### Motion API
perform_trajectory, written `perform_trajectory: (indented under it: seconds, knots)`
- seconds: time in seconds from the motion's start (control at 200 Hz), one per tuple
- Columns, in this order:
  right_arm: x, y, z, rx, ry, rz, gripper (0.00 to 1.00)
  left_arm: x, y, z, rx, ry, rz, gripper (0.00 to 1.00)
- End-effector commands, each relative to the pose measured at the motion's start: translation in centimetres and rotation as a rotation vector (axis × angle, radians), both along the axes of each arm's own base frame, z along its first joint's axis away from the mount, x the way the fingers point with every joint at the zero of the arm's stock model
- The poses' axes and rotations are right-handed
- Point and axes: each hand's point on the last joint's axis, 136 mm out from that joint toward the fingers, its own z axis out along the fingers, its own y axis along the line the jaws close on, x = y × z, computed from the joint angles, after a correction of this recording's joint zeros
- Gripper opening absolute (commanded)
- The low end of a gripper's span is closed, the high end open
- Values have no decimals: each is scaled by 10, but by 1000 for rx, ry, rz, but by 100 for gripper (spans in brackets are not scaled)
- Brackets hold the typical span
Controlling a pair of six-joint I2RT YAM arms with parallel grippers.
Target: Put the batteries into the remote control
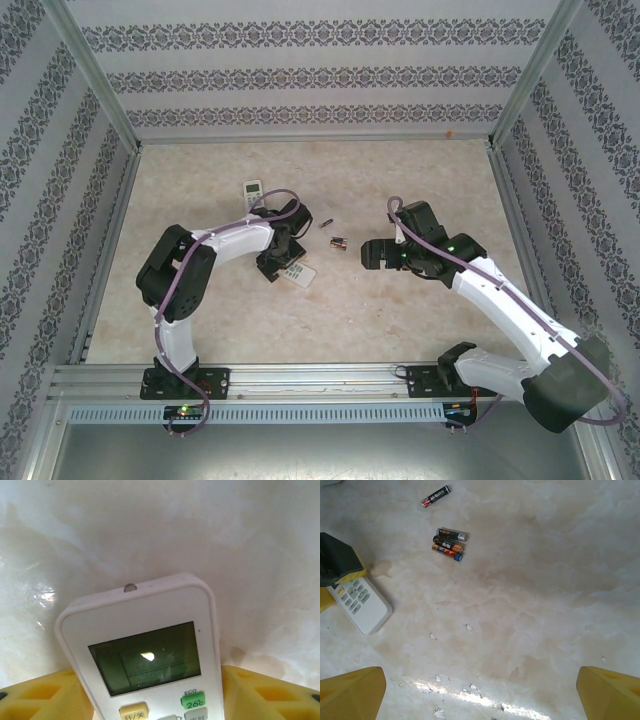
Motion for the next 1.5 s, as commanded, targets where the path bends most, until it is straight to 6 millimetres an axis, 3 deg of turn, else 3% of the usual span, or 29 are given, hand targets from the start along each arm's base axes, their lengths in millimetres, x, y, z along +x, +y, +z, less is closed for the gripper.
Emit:
perform_trajectory:
  seconds: [0.0,0.13,0.27,0.39,0.505,0.664,0.854,1.019,1.204,1.309,1.439,1.494]
  knots:
    - [5,-1,10,7,-12,-32,98,-1,8,-9,8,24,-19,56]
    - [12,8,24,58,-19,-33,98,10,4,4,-49,-12,-37,49]
    - [25,28,54,240,4,-39,98,46,-11,54,-195,-205,-95,41]
    - [43,40,94,431,12,-37,98,81,-26,123,-352,-443,-169,39]
    - [60,47,139,624,-23,-14,98,105,-50,211,-506,-722,-321,38]
    - [77,50,193,836,-64,23,98,107,-77,317,-673,-995,-493,38]
    - [89,62,237,1028,-17,78,98,94,-95,399,-849,-1207,-607,37]
    - [97,70,268,1170,-6,98,98,81,-110,437,-947,-1288,-687,37]
    - [99,79,276,1228,32,119,97,78,-123,463,-1019,-1347,-700,37]
    - [95,85,283,1246,46,154,91,80,-125,469,-1037,-1363,-687,36]
    - [94,88,286,1263,56,162,73,84,-126,472,-1047,-1374,-673,35]
    - [94,89,288,1270,59,161,70,85,-126,470,-1048,-1368,-671,35]
